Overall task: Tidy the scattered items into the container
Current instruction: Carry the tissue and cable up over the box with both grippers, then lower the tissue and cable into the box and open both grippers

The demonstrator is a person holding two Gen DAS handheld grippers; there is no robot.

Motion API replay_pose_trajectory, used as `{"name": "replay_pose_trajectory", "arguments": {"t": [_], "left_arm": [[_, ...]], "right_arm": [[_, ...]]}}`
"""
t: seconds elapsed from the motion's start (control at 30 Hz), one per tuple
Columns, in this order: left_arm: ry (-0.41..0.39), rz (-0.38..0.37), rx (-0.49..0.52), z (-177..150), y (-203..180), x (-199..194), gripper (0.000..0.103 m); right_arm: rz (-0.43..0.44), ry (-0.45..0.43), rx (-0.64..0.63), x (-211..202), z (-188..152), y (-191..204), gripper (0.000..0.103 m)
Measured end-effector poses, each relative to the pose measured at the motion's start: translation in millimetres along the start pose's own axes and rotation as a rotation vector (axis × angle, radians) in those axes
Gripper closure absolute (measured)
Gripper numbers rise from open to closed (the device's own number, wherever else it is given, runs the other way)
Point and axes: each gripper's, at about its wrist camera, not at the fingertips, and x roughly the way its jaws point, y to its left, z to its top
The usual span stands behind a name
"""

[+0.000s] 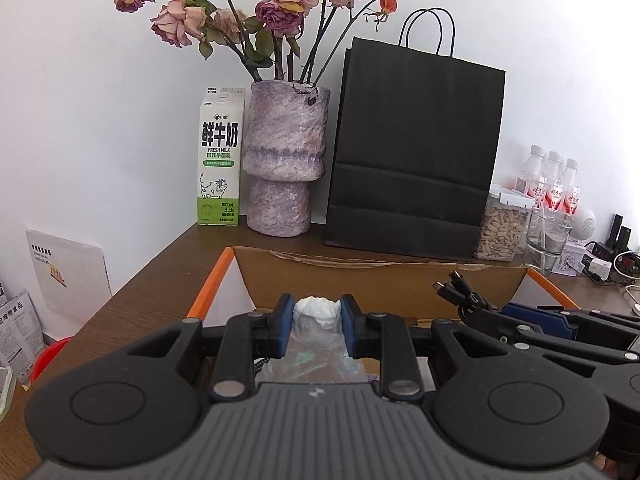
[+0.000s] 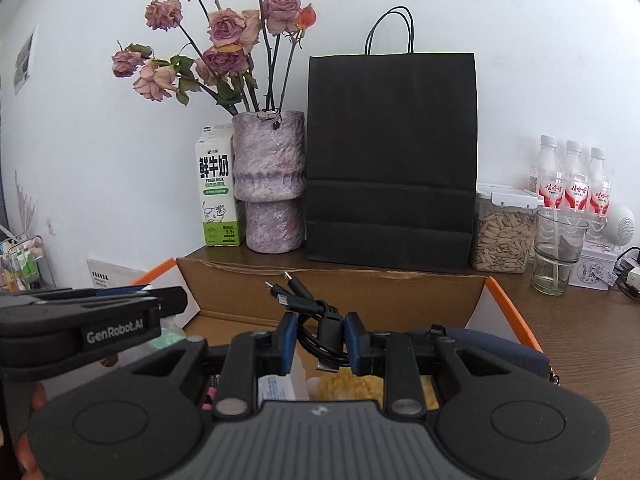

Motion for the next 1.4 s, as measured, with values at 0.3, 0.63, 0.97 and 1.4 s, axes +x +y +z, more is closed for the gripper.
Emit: {"name": "replay_pose_trajectory", "arguments": {"t": [0.3, 0.63, 0.97, 1.4], "left_arm": [[-0.025, 0.023, 0.026, -0.2, -2.8, -5.0, 0.076], [-0.22, 0.094, 0.018, -4.5, -0.1, -36.2, 0.0], [-0.24, 0.119, 0.06, -8.0, -3.1, -43.3, 0.0], [-0.255, 0.132, 0.035, -22.6, 6.8, -63.0, 0.0]], "right_arm": [[0.001, 0.0, -0.014, -5.1, -3.2, 3.6, 0.077], [0.01, -0.071, 0.022, -19.3, -10.0, -0.1, 0.009], [-0.024, -0.105, 0.004, -25.4, -12.3, 3.8, 0.009], [-0.075, -0.149, -0.068, -52.1, -28.5, 10.3, 0.001]]}}
